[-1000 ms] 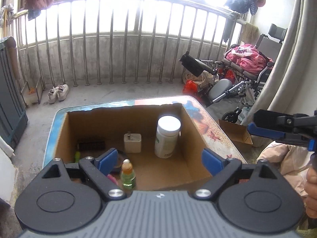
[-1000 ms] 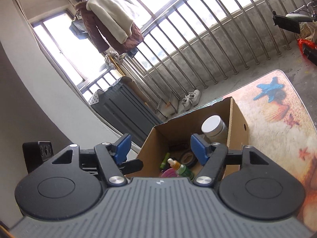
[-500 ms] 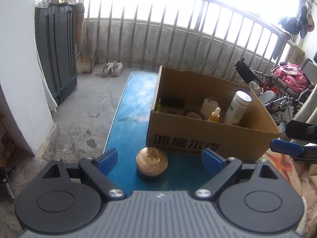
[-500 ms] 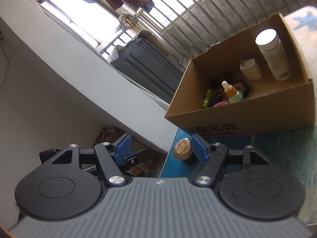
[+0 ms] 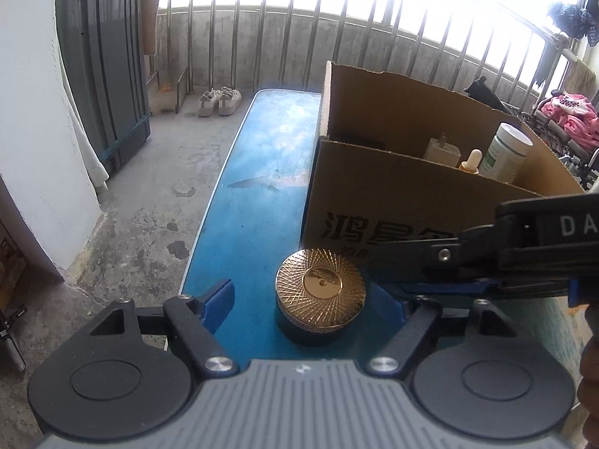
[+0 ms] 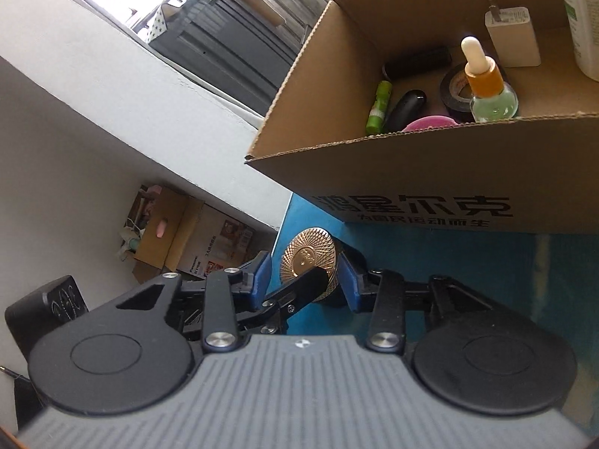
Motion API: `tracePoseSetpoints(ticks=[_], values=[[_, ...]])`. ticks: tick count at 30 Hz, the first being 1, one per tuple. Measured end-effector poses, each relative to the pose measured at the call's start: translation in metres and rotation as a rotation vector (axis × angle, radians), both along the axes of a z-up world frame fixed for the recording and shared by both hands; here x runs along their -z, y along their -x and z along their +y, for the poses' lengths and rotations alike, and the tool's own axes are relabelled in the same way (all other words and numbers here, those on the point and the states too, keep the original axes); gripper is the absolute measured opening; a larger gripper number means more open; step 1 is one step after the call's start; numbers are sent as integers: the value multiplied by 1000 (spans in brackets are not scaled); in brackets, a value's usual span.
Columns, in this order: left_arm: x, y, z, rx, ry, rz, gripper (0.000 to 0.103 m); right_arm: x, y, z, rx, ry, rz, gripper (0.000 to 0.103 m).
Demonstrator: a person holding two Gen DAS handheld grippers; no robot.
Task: Organize rigid objects
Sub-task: 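Move the right tool to the round gold compact, then close the right tool on the gold compact's rim, then lift the gold compact with the right tool and carry it over the box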
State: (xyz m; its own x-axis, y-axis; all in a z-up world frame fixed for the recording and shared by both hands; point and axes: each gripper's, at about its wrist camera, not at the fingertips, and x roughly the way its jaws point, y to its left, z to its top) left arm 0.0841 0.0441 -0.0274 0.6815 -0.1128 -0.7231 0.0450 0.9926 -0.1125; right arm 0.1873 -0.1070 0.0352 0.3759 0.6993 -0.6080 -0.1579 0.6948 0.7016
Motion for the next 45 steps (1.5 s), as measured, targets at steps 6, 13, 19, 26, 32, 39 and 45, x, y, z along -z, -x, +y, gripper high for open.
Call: tracePoseSetpoints(ticks=[6,13,19,26,32,39,45], values=[[12,-12,-2,28,20,28,72,17,-17,9,6,21,46,34],[17,-13,-6,34,36,43,61,27,-20,10,5,25,65,32],[17,-12,-11,24,1,37,60,31,-21,11,0,29,64,31],[14,-7,-15,21,2,49,60,30,-13,5,-2,29,62,31],[11,-1,-20,27,11,59,59,30,-4,-4,2,23,54,31],[3,9,-31,40,-1,48,59,24,11,-19,12,2,37,31],[-9,21,-42,53,-19,19,59,10,25,-33,24,-18,3,31]])
